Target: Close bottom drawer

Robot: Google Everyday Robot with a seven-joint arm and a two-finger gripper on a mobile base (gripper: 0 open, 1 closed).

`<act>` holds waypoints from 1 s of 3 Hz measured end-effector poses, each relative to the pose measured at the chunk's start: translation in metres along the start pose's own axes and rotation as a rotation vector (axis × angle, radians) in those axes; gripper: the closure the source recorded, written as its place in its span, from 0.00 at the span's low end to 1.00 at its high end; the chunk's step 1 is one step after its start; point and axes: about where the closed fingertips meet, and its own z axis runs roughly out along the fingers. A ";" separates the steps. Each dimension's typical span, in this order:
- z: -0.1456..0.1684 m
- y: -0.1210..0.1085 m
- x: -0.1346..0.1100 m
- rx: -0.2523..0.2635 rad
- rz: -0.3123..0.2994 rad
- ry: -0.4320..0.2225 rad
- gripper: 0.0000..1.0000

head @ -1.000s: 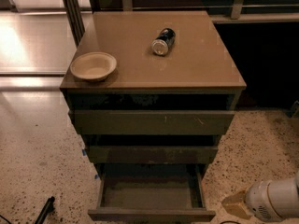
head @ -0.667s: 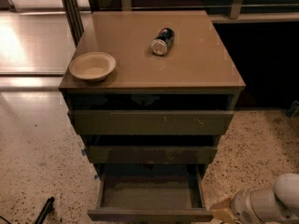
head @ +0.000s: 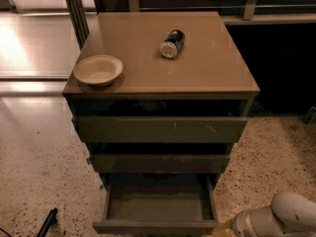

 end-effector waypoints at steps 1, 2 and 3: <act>0.014 -0.011 0.006 -0.019 0.033 0.003 1.00; 0.045 -0.047 0.016 -0.044 0.100 0.016 1.00; 0.077 -0.088 0.018 -0.056 0.147 0.023 1.00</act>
Offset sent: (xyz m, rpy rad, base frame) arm 0.0502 -0.0163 -0.1367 0.0647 0.1893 -0.1074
